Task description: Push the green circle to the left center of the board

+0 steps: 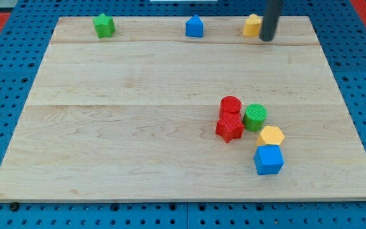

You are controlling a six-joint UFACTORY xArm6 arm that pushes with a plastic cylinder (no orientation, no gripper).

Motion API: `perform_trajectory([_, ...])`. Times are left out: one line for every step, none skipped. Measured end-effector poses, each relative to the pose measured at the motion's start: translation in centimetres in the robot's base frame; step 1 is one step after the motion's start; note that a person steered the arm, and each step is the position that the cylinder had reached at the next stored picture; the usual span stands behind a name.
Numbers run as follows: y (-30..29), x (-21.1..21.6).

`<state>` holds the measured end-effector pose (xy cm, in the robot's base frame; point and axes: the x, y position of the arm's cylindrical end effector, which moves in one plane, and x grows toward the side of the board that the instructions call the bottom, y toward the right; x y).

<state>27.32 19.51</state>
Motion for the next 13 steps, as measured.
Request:
perform_trajectory([3.6, 0.0])
perform_trajectory([3.7, 0.0])
perform_trajectory([3.7, 0.7])
perform_trajectory([3.7, 3.5])
perform_trajectory([3.6, 7.7])
perform_trajectory([1.5, 11.6])
perform_trajectory([-1.9, 15.0])
perform_trajectory([0.5, 18.7])
perform_trajectory([-1.4, 20.7])
perform_trajectory([-4.9, 21.5])
perform_trajectory([-5.6, 22.9])
perform_trajectory([-7.3, 21.5])
perform_trajectory([-11.7, 16.8])
